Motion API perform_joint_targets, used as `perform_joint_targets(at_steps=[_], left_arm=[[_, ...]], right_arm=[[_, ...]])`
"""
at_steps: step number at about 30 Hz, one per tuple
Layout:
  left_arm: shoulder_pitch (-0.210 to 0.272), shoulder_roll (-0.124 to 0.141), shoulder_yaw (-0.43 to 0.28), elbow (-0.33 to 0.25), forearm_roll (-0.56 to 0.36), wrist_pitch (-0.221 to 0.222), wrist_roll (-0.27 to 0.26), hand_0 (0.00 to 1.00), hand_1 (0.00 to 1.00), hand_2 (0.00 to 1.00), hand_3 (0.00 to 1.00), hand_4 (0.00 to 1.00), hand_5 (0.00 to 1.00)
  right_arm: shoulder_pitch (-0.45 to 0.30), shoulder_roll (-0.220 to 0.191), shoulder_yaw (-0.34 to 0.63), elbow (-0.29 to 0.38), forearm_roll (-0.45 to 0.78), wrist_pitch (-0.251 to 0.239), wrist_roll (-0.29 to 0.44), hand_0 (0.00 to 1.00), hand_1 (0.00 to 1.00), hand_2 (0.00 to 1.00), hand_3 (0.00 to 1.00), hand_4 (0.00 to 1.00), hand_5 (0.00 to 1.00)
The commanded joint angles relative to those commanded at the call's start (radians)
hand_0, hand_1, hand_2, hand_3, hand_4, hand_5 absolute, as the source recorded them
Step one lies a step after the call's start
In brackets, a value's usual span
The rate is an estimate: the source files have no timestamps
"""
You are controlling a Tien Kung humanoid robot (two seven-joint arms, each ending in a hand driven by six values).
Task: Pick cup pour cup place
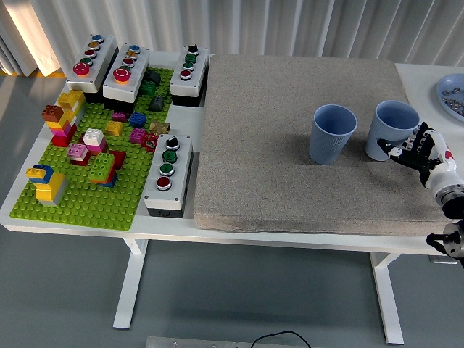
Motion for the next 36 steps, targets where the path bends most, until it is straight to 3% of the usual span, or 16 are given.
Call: perform_joint_targets(at_steps=[9,10,15,16,21,22,36], left_arm=[[-0.001,0.000,0.000,0.000,0.000,0.000,0.000,0.741,0.770,0.828,0.654,0.523,0.947],[0.000,0.000,0.000,0.000,0.001,-0.001,0.000,0.740,0.770,0.827,0.654,0.522,0.945],[0.000,0.000,0.000,0.000,0.001,-0.001,0.000,0.740,0.770,0.827,0.654,0.522,0.945],[0.000,0.000,0.000,0.000,0.001,-0.001,0.000,0.741,0.770,0.827,0.654,0.523,0.946],[0.000,-0.001,0.000,0.000,0.001,-0.001,0.000,0.741,0.770,0.827,0.654,0.523,0.946],[0.000,-0.001,0.000,0.000,0.001,-0.001,0.000,0.741,0.770,0.827,0.654,0.523,0.945],[0.005,0.001,0.007,0.000,-0.004,-0.001,-0.001,0.741,0.769,0.827,0.653,0.523,0.945]], right_arm=[[-0.003,0.002,0.002,-0.008,-0.006,0.012,-0.004,0.869,0.767,0.666,0.714,0.726,0.152],[-0.003,0.002,0.003,-0.008,-0.010,0.018,-0.008,0.880,0.800,0.719,0.736,0.733,0.143],[-0.002,0.002,0.005,-0.008,-0.028,0.038,-0.029,0.880,0.800,0.719,0.736,0.733,0.143],[-0.002,0.002,0.006,-0.008,-0.030,0.040,-0.033,0.888,0.813,0.761,0.811,0.760,0.167],[-0.003,0.000,0.012,-0.011,-0.072,0.075,-0.062,0.888,0.813,0.761,0.811,0.760,0.167],[-0.003,0.000,0.012,-0.011,-0.074,0.076,-0.063,0.905,0.844,0.884,0.950,0.821,0.192],[-0.006,0.001,0.024,-0.013,-0.119,0.119,-0.102,0.916,0.872,0.966,0.976,0.862,0.231]])
